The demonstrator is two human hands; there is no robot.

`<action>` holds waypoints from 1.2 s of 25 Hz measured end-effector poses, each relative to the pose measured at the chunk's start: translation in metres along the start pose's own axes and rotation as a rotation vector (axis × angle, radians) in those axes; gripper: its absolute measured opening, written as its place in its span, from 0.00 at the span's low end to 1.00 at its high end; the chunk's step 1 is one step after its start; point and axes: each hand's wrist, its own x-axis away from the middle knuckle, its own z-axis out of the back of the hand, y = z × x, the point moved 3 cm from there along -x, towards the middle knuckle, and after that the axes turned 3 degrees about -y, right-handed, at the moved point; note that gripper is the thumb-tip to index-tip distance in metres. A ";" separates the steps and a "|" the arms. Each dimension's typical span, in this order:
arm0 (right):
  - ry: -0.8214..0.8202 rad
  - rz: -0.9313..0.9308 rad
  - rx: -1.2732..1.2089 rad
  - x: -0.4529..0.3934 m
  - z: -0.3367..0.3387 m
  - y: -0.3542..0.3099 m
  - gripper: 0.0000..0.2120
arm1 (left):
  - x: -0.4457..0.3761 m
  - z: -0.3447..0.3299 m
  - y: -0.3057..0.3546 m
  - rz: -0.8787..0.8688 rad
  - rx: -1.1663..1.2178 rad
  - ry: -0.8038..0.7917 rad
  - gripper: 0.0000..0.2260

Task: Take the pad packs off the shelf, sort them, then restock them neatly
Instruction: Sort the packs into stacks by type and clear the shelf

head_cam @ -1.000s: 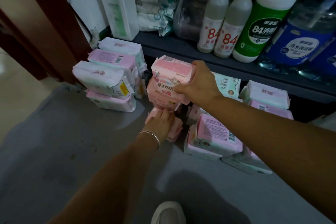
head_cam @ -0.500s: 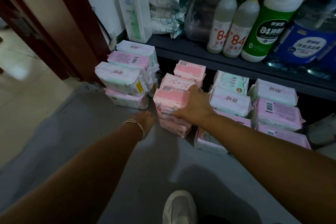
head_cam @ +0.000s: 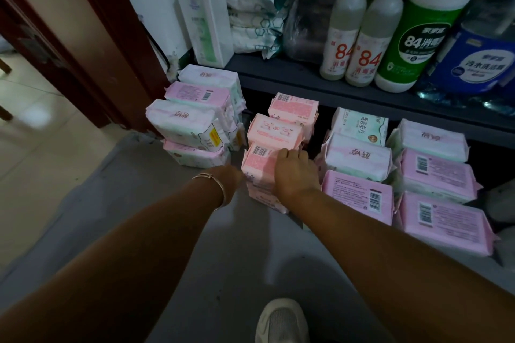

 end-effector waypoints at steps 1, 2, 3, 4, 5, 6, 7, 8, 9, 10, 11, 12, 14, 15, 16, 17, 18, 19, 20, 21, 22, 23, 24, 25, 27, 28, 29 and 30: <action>0.001 -0.004 0.016 0.000 -0.001 0.000 0.29 | 0.002 0.002 -0.001 -0.001 -0.023 -0.005 0.16; -0.002 -0.007 0.037 0.000 -0.002 -0.001 0.31 | 0.004 0.005 -0.002 -0.003 -0.041 -0.010 0.16; -0.013 -0.010 0.058 0.002 -0.002 -0.001 0.33 | 0.007 0.008 -0.003 -0.006 -0.052 -0.012 0.15; -0.029 -0.006 0.080 0.003 -0.001 -0.002 0.35 | 0.009 0.010 -0.005 -0.007 -0.069 -0.008 0.14; -0.042 0.005 0.110 0.005 0.001 -0.002 0.37 | 0.011 0.015 -0.006 -0.002 -0.078 0.002 0.13; -0.044 0.020 0.142 0.007 0.005 -0.001 0.38 | 0.015 0.021 -0.004 -0.004 -0.088 0.015 0.13; -0.040 0.031 0.169 0.008 0.010 0.000 0.38 | 0.018 0.029 -0.002 -0.009 -0.094 0.033 0.14; -0.034 0.035 0.186 0.010 0.016 0.002 0.38 | 0.020 0.036 0.001 -0.018 -0.096 0.055 0.13; -0.029 0.032 0.195 0.014 0.022 0.006 0.38 | 0.023 0.045 0.004 -0.025 -0.087 0.071 0.13; -0.024 0.029 0.196 0.019 0.028 0.009 0.38 | 0.027 0.053 0.008 -0.032 -0.078 0.083 0.11; -0.017 0.028 0.192 0.024 0.035 0.014 0.39 | 0.031 0.061 0.012 -0.040 -0.066 0.092 0.10; -0.012 0.030 0.182 0.030 0.043 0.019 0.39 | 0.035 0.068 0.016 -0.052 -0.051 0.100 0.10; -0.017 0.029 0.163 0.043 0.064 0.034 0.41 | 0.045 0.085 0.028 -0.088 -0.020 0.111 0.14; -0.028 0.017 0.160 0.051 0.075 0.045 0.41 | 0.050 0.097 0.037 -0.114 -0.005 0.131 0.15; -0.037 -0.001 0.159 0.059 0.089 0.058 0.40 | 0.053 0.109 0.047 -0.147 0.008 0.162 0.16; -0.042 -0.020 0.157 0.066 0.102 0.072 0.38 | 0.057 0.124 0.059 -0.182 0.020 0.192 0.16; -0.044 -0.039 0.153 0.075 0.117 0.087 0.35 | 0.060 0.141 0.073 -0.220 0.027 0.219 0.17; -0.050 -0.060 0.144 0.084 0.132 0.103 0.33 | 0.062 0.158 0.087 -0.256 0.030 0.245 0.17; -0.060 -0.083 0.128 0.092 0.146 0.118 0.32 | 0.063 0.175 0.101 -0.285 0.035 0.266 0.17; -0.067 -0.108 0.108 0.099 0.159 0.132 0.31 | 0.064 0.191 0.115 -0.312 0.041 0.286 0.18; -0.059 -0.136 0.085 0.107 0.173 0.150 0.30 | 0.066 0.209 0.131 -0.343 0.041 0.313 0.17; -0.044 -0.158 0.059 0.113 0.187 0.168 0.29 | 0.067 0.227 0.149 -0.370 0.029 0.339 0.17; -0.029 -0.176 0.032 0.119 0.201 0.186 0.27 | 0.066 0.245 0.167 -0.396 0.008 0.355 0.17; -0.011 -0.190 0.011 0.125 0.214 0.204 0.26 | 0.066 0.262 0.186 -0.423 -0.009 0.373 0.17; 0.033 -0.216 -0.018 0.138 0.240 0.240 0.25 | 0.065 0.295 0.224 -0.460 -0.028 0.408 0.19; 0.051 -0.234 -0.034 0.146 0.254 0.257 0.24 | 0.065 0.310 0.243 -0.477 -0.044 0.426 0.20; 0.067 -0.250 -0.047 0.152 0.265 0.273 0.23 | 0.065 0.323 0.260 -0.492 -0.057 0.437 0.21; 0.090 -0.260 -0.056 0.159 0.276 0.287 0.22 | 0.066 0.335 0.275 -0.505 -0.067 0.442 0.22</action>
